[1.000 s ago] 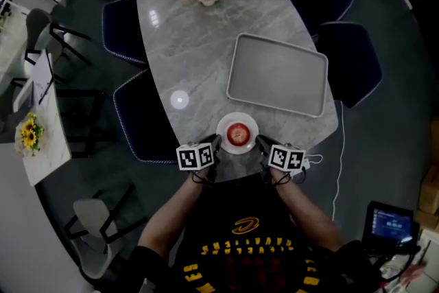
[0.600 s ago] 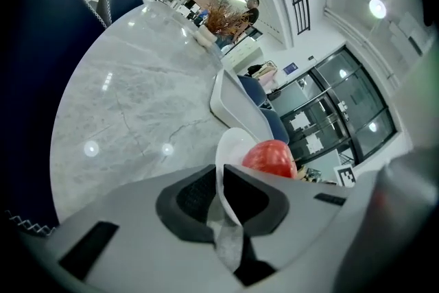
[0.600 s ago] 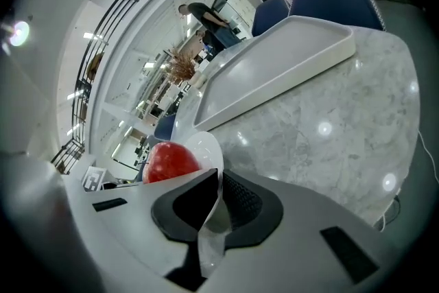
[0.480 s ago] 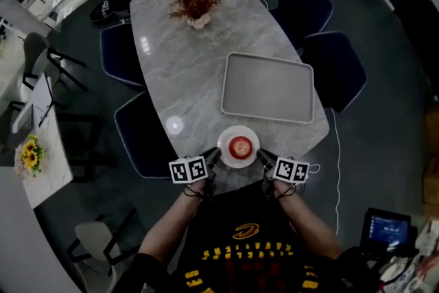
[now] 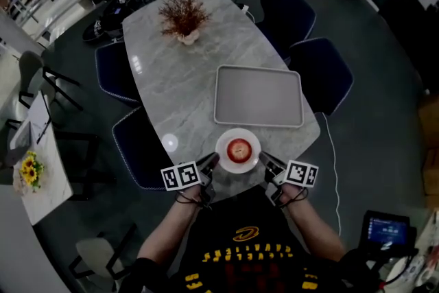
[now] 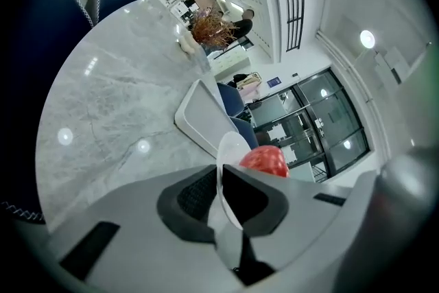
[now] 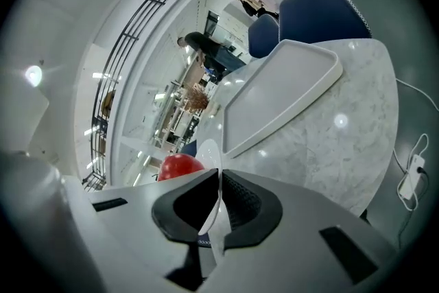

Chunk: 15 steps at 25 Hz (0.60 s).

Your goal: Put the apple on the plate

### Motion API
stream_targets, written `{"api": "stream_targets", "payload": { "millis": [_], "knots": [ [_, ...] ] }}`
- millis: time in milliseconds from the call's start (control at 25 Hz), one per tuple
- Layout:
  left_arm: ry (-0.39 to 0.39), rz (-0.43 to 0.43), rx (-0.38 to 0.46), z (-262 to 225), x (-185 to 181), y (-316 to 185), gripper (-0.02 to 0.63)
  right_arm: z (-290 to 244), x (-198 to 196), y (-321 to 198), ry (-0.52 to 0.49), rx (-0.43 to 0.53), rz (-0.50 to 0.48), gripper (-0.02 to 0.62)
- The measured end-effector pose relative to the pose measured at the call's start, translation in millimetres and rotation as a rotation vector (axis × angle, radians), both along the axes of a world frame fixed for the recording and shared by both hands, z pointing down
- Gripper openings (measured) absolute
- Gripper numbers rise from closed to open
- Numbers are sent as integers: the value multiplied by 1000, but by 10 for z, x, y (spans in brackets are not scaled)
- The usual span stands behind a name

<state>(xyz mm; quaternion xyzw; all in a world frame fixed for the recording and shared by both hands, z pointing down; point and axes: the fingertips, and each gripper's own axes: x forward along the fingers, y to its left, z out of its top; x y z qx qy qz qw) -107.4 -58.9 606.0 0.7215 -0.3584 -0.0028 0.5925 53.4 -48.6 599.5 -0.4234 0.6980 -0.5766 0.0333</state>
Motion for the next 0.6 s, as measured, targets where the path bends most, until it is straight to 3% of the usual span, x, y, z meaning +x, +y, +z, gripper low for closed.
{"api": "stream_targets", "payload": {
  "millis": [200,440,600],
  "knots": [
    [82,-9,20,-360,83,-175,29,-324,106,-160,-80,25,62,26],
    [159,8,78,-832,271,-408,28,-589,427,-295,-33,14,132,26],
    [201,14,90,-1015,422,-540,24,-721,576,-390,-67,23,161,26]
  ]
}}
